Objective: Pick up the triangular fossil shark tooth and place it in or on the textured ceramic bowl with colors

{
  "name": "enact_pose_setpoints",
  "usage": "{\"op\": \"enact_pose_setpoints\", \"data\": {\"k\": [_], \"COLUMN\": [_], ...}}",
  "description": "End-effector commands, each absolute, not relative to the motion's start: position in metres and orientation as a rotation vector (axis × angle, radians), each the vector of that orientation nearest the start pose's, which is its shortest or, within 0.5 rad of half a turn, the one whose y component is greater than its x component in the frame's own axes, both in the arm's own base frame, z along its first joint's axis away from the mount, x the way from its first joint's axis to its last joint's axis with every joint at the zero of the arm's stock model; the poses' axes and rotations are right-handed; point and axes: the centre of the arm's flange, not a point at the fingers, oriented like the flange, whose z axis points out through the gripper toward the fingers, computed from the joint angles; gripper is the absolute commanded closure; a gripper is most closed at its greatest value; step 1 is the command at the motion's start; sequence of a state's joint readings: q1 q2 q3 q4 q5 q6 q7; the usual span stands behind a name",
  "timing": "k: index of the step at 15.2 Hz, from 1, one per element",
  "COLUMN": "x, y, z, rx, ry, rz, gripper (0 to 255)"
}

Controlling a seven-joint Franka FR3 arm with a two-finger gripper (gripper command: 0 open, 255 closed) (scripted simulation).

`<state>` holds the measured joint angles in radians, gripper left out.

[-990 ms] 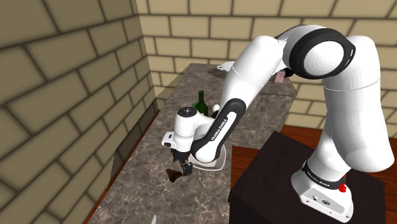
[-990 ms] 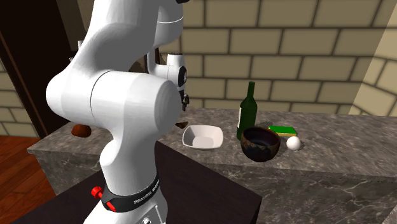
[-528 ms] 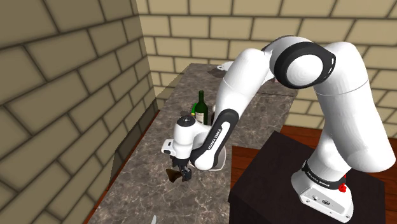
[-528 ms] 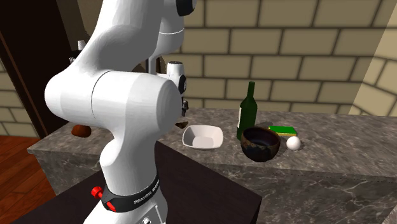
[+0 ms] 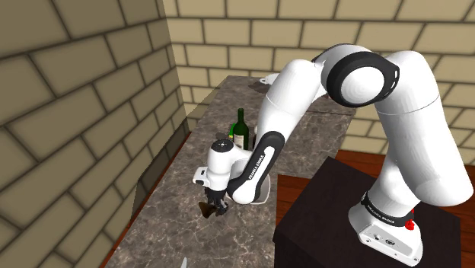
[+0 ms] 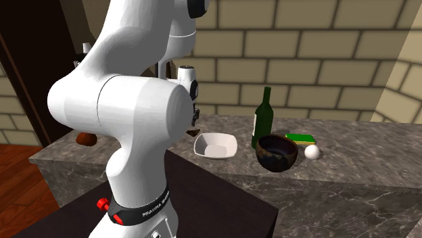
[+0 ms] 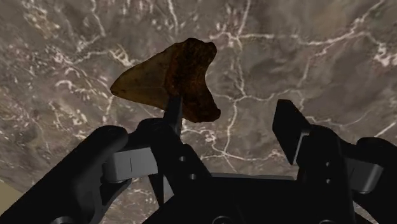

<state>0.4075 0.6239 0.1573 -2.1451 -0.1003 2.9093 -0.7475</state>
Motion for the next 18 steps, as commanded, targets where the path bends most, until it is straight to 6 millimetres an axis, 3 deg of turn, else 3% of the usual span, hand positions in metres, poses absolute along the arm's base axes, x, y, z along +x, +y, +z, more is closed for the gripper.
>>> {"op": "enact_pose_setpoints", "data": {"k": [1, 9, 10, 13, 18], "x": [0.478, 0.478, 0.478, 0.523, 0.524], "y": [0.313, 0.313, 0.313, 0.329, 0.328], "z": [0.125, 0.125, 0.125, 0.103, 0.081], "rx": [-2.389, -2.389, -2.389, -2.894, -2.908], "ry": [-1.956, -1.956, -1.956, -1.365, -1.344], "rz": [-0.241, -0.241, -0.241, 0.087, 0.098], "gripper": [255, 255, 0, 0, 0]}}
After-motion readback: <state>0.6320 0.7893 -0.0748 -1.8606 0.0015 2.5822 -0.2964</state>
